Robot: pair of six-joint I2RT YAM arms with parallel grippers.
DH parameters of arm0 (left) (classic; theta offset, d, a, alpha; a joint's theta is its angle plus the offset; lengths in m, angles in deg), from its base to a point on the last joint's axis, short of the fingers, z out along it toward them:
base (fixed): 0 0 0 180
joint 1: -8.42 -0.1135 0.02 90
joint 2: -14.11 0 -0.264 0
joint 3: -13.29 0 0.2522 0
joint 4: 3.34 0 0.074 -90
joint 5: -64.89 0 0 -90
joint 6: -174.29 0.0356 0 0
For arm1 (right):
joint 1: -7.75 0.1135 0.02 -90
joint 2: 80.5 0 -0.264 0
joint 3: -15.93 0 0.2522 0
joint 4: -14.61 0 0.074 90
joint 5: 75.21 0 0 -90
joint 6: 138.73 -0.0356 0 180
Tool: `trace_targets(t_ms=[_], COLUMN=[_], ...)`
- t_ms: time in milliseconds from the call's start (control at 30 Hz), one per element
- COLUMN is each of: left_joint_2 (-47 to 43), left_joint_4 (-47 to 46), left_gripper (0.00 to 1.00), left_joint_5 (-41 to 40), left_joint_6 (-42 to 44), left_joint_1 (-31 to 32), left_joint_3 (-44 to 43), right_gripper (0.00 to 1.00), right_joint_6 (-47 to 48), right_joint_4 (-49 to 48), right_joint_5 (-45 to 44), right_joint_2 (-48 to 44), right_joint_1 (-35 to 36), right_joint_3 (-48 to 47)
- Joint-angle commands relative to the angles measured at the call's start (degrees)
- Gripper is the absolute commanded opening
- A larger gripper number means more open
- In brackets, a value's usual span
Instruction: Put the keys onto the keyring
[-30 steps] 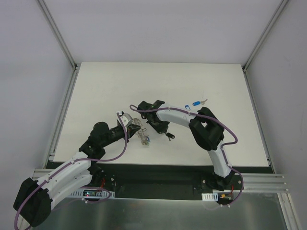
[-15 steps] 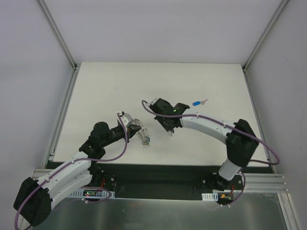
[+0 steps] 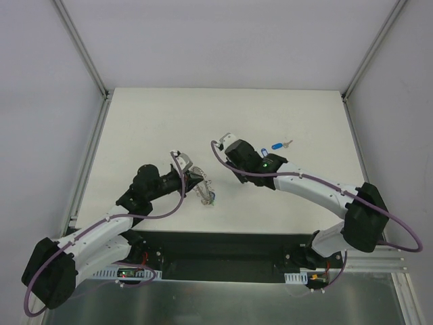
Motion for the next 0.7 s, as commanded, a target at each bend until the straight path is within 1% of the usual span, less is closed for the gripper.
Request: trace_targets(t_ms=[0,33,67,100,133,167,200,233,267,300,333,367,400,467,533,567,667], left_joint_2=[-0.4,-0.8,-1.5,-1.9,-2.1,-2.8,-3.2,-3.4,-3.9,-4.0,-4.3,-4.3,-4.4,-4.7,-5.0,-5.1,-4.5], left_joint_4=[-0.6,-0.1,1.0,1.3,1.6,1.9,3.3,3.9,4.5,5.2,5.4,6.0,6.7,8.4,10.0,10.7,13.7], left_gripper=[0.00,0.00,0.00,0.00,0.00,0.00,0.00,0.00,0.00,0.00,0.00,0.00,0.00,0.00,0.00,0.00,0.00], left_joint_5=[2.3,2.3,2.4,2.2,2.4,2.2,2.0,1.6,1.5,1.5,1.6,1.5,1.3,1.0,1.5,1.6,1.4], left_joint_6=[-4.4,-5.4,-5.9,-6.5,-7.2,-7.4,-7.7,-8.0,-8.2,-8.2,-8.2,-8.1,-7.9,-7.5,-6.5,-6.0,-4.3], left_joint_1=[0.4,0.4,0.4,0.4,0.4,0.4,0.4,0.4,0.4,0.4,0.4,0.4,0.4,0.4,0.4,0.4,0.4], left_joint_3=[-4.3,-4.6,-4.7,-4.9,-4.9,-5.0,-5.4,-5.7,-6.0,-6.3,-6.5,-6.8,-7.6,-8.2,-9.1,-9.6,-11.7], right_gripper=[0.01,0.01,0.01,0.01,0.01,0.01,0.01,0.01,0.01,0.01,0.01,0.01,0.01,0.01,0.01,0.01,0.01], right_joint_6=[-2.3,-3.3,-2.6,-0.5,-0.1,-2.3,-3.3,-4.1,-2.3,-0.4,0.1,-2.2,-3.1,-1.7,-1.3,-0.6,0.2], right_joint_4=[-0.1,1.1,2.1,0.9,-0.2,-0.5,1.0,2.7,4.2,3.5,0.6,-5.7,-8.5,-13.4,-15.3,-18.4,-23.4], right_joint_5=[-5.7,-6.8,-1.2,21.3,25.8,19.8,5.7,0.9,0.9,8.8,10.0,8.8,6.1,8.8,7.5,7.1,8.6], right_joint_2=[0.3,0.3,-0.1,-0.5,-1.3,-1.5,-1.5,-0.7,0.7,0.4,-0.8,-4.8,-6.3,-8.5,-9.9,-10.9,-14.2], right_joint_1=[-0.9,-1.9,-3.3,-6.5,-7.3,-7.0,-6.8,-6.9,-7.0,-6.8,-6.8,-6.9,-7.5,-8.6,-8.5,-8.5,-8.6], right_joint_3=[0.3,0.9,1.3,1.8,2.5,3.5,3.5,3.2,2.5,2.6,4.1,6.5,10.2,12.3,14.0,14.8,17.5])
